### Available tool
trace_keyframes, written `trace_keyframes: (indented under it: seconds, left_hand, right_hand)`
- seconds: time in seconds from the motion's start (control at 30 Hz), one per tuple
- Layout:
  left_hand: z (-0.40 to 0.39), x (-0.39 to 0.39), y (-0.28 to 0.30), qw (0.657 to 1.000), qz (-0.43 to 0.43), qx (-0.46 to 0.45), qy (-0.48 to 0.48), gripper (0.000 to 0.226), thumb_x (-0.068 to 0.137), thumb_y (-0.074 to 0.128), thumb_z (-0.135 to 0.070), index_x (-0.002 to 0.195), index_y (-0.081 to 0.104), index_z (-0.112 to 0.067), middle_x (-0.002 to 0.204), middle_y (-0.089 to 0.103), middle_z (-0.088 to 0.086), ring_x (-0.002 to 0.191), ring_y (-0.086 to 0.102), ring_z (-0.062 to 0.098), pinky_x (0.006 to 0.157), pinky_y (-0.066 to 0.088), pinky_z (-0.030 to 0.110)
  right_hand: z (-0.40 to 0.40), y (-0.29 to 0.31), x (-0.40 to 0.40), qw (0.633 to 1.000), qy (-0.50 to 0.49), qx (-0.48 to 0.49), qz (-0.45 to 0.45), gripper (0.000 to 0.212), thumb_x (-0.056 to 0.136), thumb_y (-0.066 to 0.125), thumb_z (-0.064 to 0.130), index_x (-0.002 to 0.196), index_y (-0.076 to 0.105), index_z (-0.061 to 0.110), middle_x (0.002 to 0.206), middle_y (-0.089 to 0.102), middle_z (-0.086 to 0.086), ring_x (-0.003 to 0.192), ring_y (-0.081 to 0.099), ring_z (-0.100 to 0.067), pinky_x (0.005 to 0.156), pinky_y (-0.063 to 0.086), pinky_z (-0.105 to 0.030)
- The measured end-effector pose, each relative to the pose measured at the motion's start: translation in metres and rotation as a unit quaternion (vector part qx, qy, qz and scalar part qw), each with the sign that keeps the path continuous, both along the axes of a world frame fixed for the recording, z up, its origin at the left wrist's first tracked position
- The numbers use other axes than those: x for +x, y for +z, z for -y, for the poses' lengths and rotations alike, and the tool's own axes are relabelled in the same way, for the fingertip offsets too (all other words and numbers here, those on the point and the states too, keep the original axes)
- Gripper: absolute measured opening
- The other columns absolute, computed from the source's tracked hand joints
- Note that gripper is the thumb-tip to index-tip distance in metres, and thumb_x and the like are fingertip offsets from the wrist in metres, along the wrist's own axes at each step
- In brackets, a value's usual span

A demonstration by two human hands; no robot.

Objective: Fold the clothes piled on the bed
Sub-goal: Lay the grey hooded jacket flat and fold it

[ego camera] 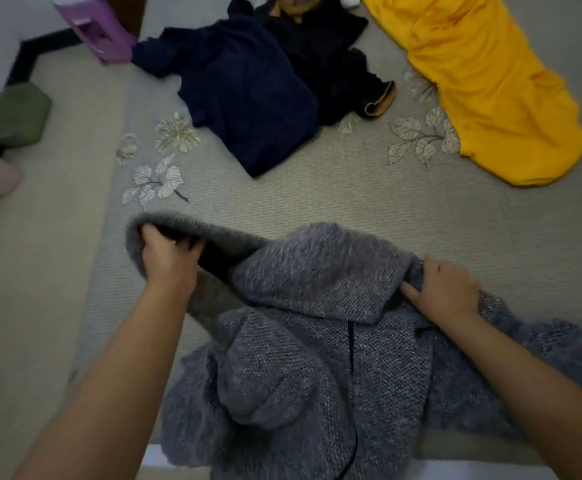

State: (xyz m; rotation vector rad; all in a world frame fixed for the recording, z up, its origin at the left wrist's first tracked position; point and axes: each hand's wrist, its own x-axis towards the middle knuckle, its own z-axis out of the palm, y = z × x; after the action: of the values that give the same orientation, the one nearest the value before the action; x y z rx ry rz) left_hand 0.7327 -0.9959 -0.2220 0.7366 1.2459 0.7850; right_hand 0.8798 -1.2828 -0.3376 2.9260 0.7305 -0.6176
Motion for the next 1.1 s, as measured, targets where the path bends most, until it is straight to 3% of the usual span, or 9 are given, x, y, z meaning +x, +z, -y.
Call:
trace_keyframes:
  seconds: [0.2,0.27,0.3,0.4,0.5,0.57,0.73,0.93,1.1]
  left_hand:
    - [-0.075,0.014,0.075,0.97,0.204,0.082,0.105,0.044,0.1,0.022,-0.037,0.136,0.034,-0.014,0.144,0.037,0.009,0.127,0.041,0.027,0.094,0.04,0.04]
    - [-0.1,0.002,0.084,0.979,0.128,0.137,0.077,0.034,0.102,0.021,-0.033,0.126,0.035,-0.012,0.146,0.032,0.014,0.126,0.041,0.028,0.09,0.043,0.033]
    - [-0.105,-0.005,0.076,0.985,-0.021,0.172,-0.009,0.036,0.102,0.019,-0.029,0.126,0.035,-0.008,0.147,0.029,0.018,0.126,0.04,0.027,0.088,0.042,0.027]
    - [-0.07,-0.014,0.023,0.83,-0.411,0.187,-0.327,0.045,0.1,0.031,-0.027,0.133,0.038,0.003,0.14,0.039,0.023,0.124,0.042,0.031,0.093,0.037,0.029]
    - [-0.016,-0.011,-0.028,0.594,-0.518,0.271,-0.552,0.054,0.094,0.045,-0.034,0.138,0.033,-0.005,0.141,0.038,0.017,0.13,0.035,0.032,0.108,0.029,0.039]
    - [-0.002,-0.002,-0.048,0.498,-0.537,0.298,-0.612,0.06,0.095,0.041,-0.039,0.144,0.021,-0.012,0.151,0.022,0.014,0.139,0.018,0.033,0.113,0.02,0.046]
    - [0.006,0.032,-0.071,0.419,-0.536,0.345,-0.647,0.055,0.098,0.032,-0.04,0.146,0.017,-0.017,0.155,0.01,0.008,0.142,0.005,0.031,0.113,0.018,0.048]
    - [-0.005,0.084,-0.11,0.385,-0.521,0.399,-0.649,0.063,0.096,0.027,-0.049,0.148,0.001,-0.024,0.155,0.0,0.013,0.142,-0.004,0.032,0.113,0.009,0.047]
    - [-0.021,0.107,-0.139,0.31,-0.512,0.465,-0.652,0.075,0.089,0.029,-0.063,0.147,0.006,-0.021,0.15,0.02,0.012,0.139,0.016,0.028,0.113,0.007,0.043]
  right_hand:
    - [0.003,0.012,0.003,0.999,-0.033,-0.026,0.016,0.056,0.086,0.038,0.061,0.106,0.055,0.011,0.101,0.063,-0.011,0.094,0.058,-0.028,0.077,0.047,-0.034]
    - [-0.008,0.024,-0.001,0.999,-0.041,-0.035,0.002,0.054,0.089,0.037,0.058,0.109,0.054,0.011,0.106,0.063,-0.011,0.098,0.059,-0.027,0.077,0.045,-0.031]
    - [-0.017,0.03,-0.002,0.999,-0.041,-0.032,-0.008,0.053,0.09,0.037,0.056,0.112,0.052,0.01,0.11,0.062,-0.011,0.1,0.058,-0.027,0.076,0.045,-0.03]
    - [-0.04,0.05,-0.008,0.999,-0.037,-0.021,-0.018,0.055,0.091,0.038,0.054,0.119,0.046,0.008,0.119,0.056,-0.013,0.105,0.056,-0.028,0.08,0.045,-0.03]
    - [-0.049,0.055,-0.013,0.999,-0.029,-0.016,-0.021,0.055,0.092,0.037,0.053,0.125,0.041,0.01,0.124,0.052,-0.013,0.109,0.052,-0.029,0.084,0.044,-0.034]
    - [-0.046,0.052,-0.014,1.0,-0.013,-0.022,-0.011,0.055,0.092,0.036,0.053,0.131,0.036,0.014,0.123,0.052,-0.011,0.11,0.051,-0.028,0.083,0.044,-0.034]
    - [-0.035,0.036,-0.013,0.997,-0.012,-0.07,-0.004,0.06,0.092,0.031,0.058,0.144,0.02,0.029,0.133,0.042,-0.009,0.122,0.041,-0.026,0.099,0.033,-0.037]
    - [-0.035,0.006,0.002,0.987,0.034,-0.151,0.03,0.069,0.085,0.043,0.062,0.141,0.023,0.026,0.135,0.037,-0.01,0.126,0.034,-0.028,0.106,0.028,-0.043]
    - [-0.03,-0.013,0.011,0.997,0.012,-0.052,-0.051,0.062,0.091,0.048,0.045,0.143,0.018,0.029,0.13,0.042,-0.013,0.115,0.048,-0.028,0.088,0.042,-0.033]
